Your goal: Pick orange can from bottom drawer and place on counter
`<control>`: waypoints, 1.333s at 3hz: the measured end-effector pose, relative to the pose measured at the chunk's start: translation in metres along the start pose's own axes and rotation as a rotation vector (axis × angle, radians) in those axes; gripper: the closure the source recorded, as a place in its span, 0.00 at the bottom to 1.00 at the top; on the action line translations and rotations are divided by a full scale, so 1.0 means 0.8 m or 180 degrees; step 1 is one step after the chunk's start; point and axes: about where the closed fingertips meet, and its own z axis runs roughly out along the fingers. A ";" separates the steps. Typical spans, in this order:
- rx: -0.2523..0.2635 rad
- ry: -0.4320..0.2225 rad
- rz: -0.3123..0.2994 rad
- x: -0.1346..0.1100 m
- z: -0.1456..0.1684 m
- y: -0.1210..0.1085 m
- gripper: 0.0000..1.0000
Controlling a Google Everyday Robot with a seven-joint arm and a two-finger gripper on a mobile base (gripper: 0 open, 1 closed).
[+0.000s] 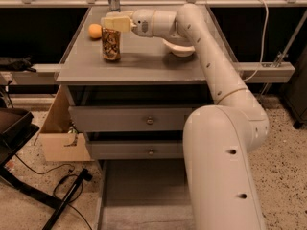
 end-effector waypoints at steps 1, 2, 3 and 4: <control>0.0000 0.0000 0.0000 0.000 0.000 0.000 0.22; 0.0000 0.0000 0.0000 0.000 0.000 0.000 0.01; 0.0000 0.0000 -0.0001 0.000 0.000 0.000 0.00; -0.0023 -0.0016 -0.0057 -0.010 -0.006 0.003 0.00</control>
Offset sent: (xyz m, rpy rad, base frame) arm 0.0000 0.0000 0.0000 0.0000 0.0000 0.0000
